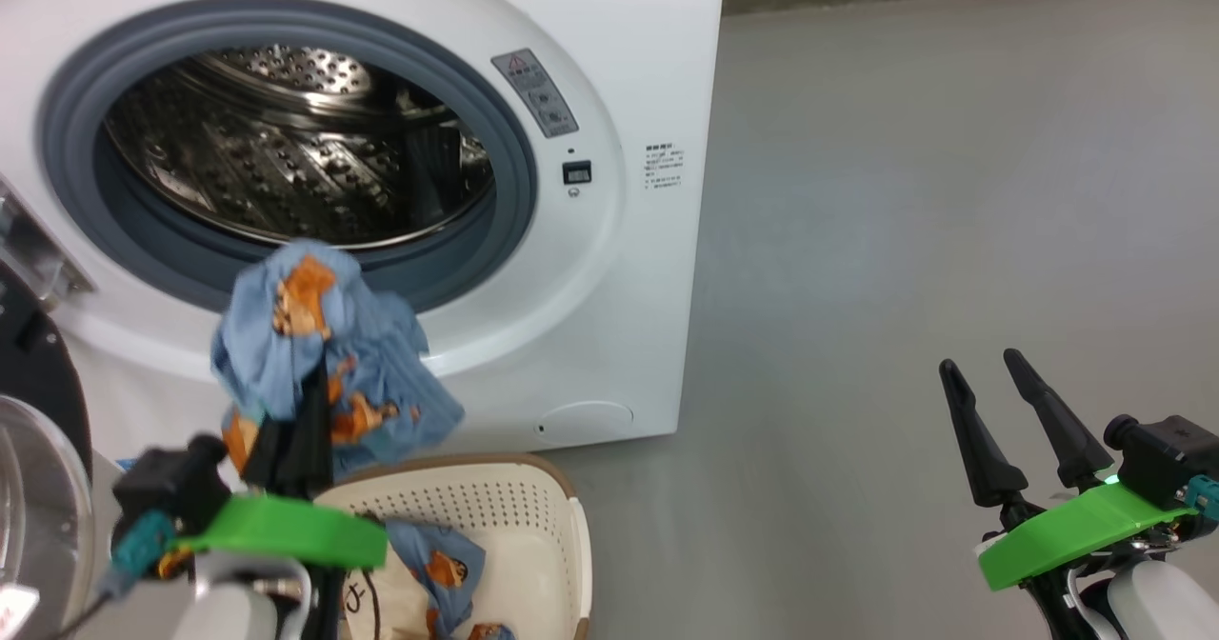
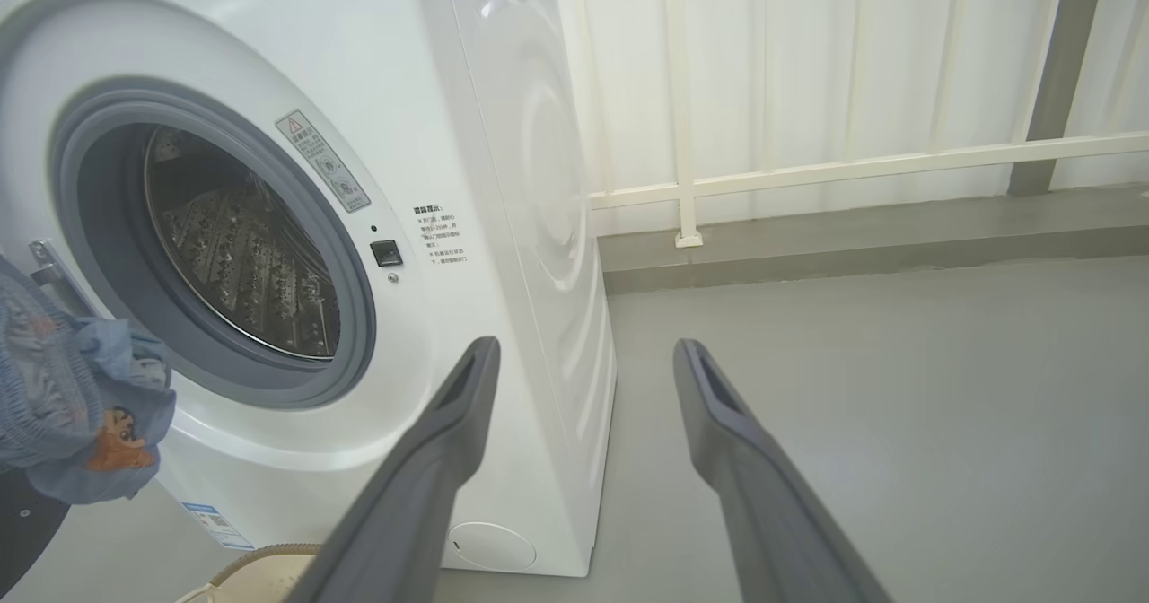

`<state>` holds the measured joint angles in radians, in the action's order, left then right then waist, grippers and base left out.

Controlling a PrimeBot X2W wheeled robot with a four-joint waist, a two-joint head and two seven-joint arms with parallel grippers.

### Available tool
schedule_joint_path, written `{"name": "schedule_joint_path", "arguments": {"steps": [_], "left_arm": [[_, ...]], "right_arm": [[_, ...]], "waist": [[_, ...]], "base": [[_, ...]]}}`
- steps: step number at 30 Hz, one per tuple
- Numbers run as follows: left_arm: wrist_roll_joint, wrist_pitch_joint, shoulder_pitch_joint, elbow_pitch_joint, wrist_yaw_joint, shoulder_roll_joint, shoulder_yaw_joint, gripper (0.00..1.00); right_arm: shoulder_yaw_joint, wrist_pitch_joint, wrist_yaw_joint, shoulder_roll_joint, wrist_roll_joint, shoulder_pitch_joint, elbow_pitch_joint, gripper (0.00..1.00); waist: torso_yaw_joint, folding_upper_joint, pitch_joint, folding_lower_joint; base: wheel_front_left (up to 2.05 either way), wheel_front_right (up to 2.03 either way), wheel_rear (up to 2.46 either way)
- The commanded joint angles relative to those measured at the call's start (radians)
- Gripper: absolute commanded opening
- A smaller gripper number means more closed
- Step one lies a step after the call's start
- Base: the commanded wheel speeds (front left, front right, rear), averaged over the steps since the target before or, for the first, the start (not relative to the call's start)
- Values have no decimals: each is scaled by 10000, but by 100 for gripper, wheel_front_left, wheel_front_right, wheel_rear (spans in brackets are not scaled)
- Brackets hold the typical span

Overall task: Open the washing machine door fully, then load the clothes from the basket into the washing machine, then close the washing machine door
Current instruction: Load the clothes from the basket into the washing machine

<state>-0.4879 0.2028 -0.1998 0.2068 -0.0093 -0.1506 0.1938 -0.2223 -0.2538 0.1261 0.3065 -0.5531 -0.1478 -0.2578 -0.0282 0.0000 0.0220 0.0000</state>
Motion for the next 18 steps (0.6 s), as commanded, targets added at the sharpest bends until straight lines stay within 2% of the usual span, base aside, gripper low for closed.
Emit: {"name": "schedule_joint_path", "arguments": {"steps": [1, 10, 12, 18], "left_arm": [[157, 91, -818, 38, -44, -254, -333, 0], [251, 337, -3833, 2591, -311, -322, -481, 0], [295, 424, -4965, 3608, -332, -394, -607, 0], [440, 559, -7046, 5240, -296, -634, -961, 0]], "right_arm": [[-199, -80, 46, 256, 94, -204, 254, 100], [-252, -80, 46, 768, -82, -789, 633, 100], [-185, -80, 46, 939, -149, -1020, 832, 100], [-74, -80, 46, 1099, -230, -1448, 1234, 100]], "waist": [[-92, 0, 295, 0], [-677, 0, 1945, 0], [-878, 0, 2679, 0], [-1224, 0, 4161, 0]], "base": [[0, 0, 0], [0, 0, 0], [0, 0, 0], [0, 0, 0]]}}
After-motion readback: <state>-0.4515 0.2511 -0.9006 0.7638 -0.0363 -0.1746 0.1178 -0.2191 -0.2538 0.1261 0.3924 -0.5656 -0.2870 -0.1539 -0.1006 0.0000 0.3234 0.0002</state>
